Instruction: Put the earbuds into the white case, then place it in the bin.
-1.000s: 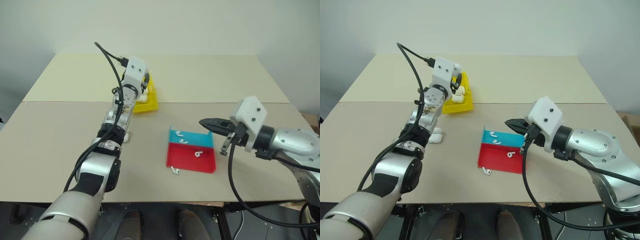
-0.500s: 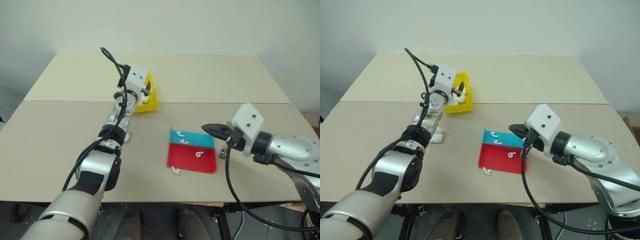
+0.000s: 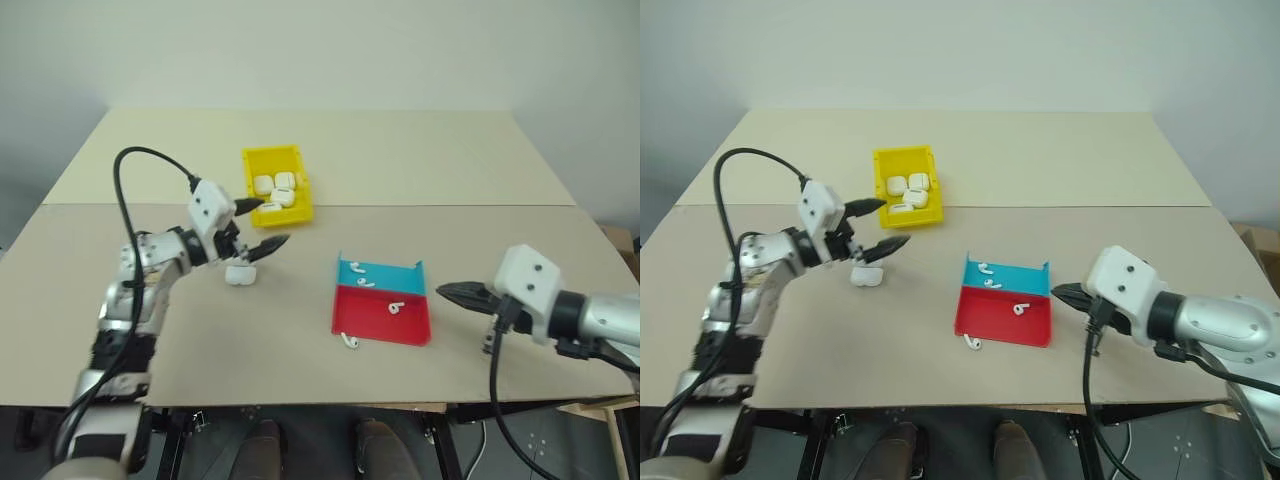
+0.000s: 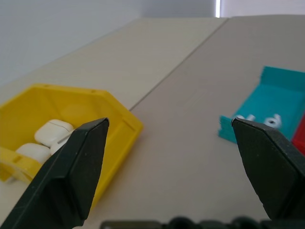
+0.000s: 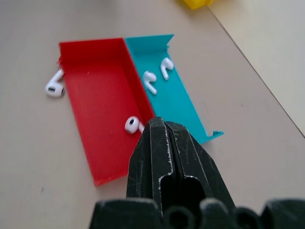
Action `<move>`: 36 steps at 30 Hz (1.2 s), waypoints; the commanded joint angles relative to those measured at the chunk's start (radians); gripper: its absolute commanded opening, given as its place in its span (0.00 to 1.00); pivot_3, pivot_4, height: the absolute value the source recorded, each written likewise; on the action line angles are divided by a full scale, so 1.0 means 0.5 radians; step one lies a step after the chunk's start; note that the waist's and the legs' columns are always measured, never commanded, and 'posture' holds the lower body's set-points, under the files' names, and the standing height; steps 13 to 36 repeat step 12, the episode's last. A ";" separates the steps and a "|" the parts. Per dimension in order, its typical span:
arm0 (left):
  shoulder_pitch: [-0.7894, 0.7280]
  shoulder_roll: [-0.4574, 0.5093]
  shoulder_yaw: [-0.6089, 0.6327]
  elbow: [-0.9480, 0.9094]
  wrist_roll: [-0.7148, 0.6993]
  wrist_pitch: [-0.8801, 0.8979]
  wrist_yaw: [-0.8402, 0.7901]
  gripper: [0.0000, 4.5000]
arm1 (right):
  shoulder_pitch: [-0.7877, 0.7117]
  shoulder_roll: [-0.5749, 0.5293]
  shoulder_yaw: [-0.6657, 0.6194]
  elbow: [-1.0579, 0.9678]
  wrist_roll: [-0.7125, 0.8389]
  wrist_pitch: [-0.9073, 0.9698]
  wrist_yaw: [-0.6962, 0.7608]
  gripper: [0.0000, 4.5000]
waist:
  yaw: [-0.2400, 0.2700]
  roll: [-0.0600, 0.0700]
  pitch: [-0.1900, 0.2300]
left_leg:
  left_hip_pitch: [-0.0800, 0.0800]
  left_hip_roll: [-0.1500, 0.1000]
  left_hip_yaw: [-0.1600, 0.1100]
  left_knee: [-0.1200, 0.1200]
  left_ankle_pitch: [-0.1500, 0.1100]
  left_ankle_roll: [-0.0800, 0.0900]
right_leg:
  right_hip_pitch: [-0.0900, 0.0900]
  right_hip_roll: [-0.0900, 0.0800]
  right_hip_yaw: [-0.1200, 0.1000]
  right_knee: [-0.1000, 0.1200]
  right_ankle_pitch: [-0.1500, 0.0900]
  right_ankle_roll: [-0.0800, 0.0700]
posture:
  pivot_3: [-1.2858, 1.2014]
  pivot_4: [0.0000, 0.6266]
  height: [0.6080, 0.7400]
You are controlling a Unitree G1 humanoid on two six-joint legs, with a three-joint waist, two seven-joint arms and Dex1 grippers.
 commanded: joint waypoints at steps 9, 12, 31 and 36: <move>0.411 0.498 0.376 -0.529 -0.379 0.180 -0.384 0.99 | 0.281 -0.025 -0.406 0.158 -0.145 -0.656 0.530 0.00 | -0.004 0.000 0.000 | 0.011 0.004 0.008 0.001 0.000 0.000 | 0.003 0.001 0.003 0.002 -0.007 0.010 | 0.52 0.24 1.00; 0.462 0.494 0.412 -0.617 -0.426 0.234 -0.339 0.99 | 0.235 -0.039 -0.341 0.207 -0.157 -0.691 0.538 0.00 | -0.004 0.000 0.000 | 0.010 0.004 0.010 0.000 0.000 0.000 | 0.002 0.001 0.004 0.004 -0.008 0.009 | 0.52 0.24 1.00; 0.462 0.494 0.412 -0.617 -0.426 0.234 -0.339 0.99 | 0.235 -0.039 -0.341 0.207 -0.157 -0.691 0.538 0.00 | -0.004 0.000 0.000 | 0.010 0.004 0.010 0.000 0.000 0.000 | 0.002 0.001 0.004 0.004 -0.008 0.009 | 0.52 0.24 1.00; 0.462 0.494 0.412 -0.617 -0.426 0.234 -0.339 0.99 | 0.235 -0.039 -0.341 0.207 -0.157 -0.691 0.538 0.00 | -0.004 0.000 0.000 | 0.010 0.004 0.010 0.000 0.000 0.000 | 0.002 0.001 0.004 0.004 -0.008 0.009 | 0.52 0.24 1.00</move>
